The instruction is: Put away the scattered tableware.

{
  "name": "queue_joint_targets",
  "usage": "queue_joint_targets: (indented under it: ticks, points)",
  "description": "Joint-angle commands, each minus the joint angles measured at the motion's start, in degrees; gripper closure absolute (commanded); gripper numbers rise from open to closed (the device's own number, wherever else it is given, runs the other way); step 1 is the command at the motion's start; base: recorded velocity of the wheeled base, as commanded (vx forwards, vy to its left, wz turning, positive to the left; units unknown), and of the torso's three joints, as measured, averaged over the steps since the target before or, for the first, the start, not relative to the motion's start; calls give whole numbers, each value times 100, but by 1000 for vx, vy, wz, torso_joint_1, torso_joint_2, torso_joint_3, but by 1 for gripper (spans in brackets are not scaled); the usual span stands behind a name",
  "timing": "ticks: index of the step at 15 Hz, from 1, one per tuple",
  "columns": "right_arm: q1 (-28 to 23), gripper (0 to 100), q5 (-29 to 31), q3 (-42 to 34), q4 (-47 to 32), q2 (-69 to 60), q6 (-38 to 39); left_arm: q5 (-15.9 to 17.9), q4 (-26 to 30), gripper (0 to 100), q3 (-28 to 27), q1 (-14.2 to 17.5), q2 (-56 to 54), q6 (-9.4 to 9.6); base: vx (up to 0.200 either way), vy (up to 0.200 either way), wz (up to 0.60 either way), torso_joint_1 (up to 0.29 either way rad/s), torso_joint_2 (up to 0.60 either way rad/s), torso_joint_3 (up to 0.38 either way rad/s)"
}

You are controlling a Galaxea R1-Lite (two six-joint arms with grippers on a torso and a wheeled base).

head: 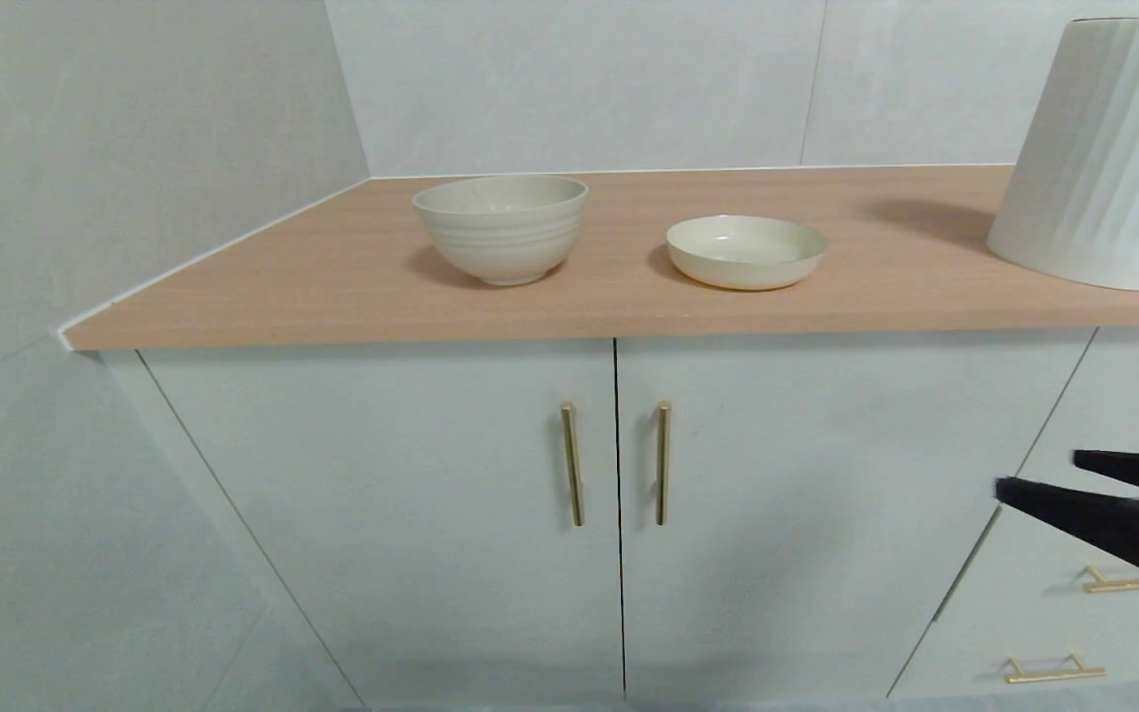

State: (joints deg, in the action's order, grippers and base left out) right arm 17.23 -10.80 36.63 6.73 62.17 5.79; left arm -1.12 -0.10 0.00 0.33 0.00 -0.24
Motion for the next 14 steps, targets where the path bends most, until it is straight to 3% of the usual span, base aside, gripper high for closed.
queue_joint_targets:
  ticks: [1, 5, 8, 11, 14]
  points:
    - [923, 0, -273, 1153, 285, 2001, 414, -2, -8, 0, 0, 2, 0, -2, 0, 0, 0, 0, 0, 0]
    - [1442, 0, -423, 2041, 285, 3055, 440, -2, 1, 0, 0, 2, 0, -2, 0, 0, 0, 0, 0, 0]
    - [1784, 0, -414, 2164, 311, 3380, 783, -2, 1, 0, 0, 2, 0, -2, 0, 0, 0, 0, 0, 0]
    - [1793, 0, -388, 2129, 935, 3706, 880, -2, 1, 0, 0, 2, 0, -2, 0, 0, 0, 0, 0, 0]
    - [2074, 0, 140, 2146, 1612, 4180, 1196, -2, 1, 0, 0, 2, 0, -2, 0, 0, 0, 0, 0, 0]
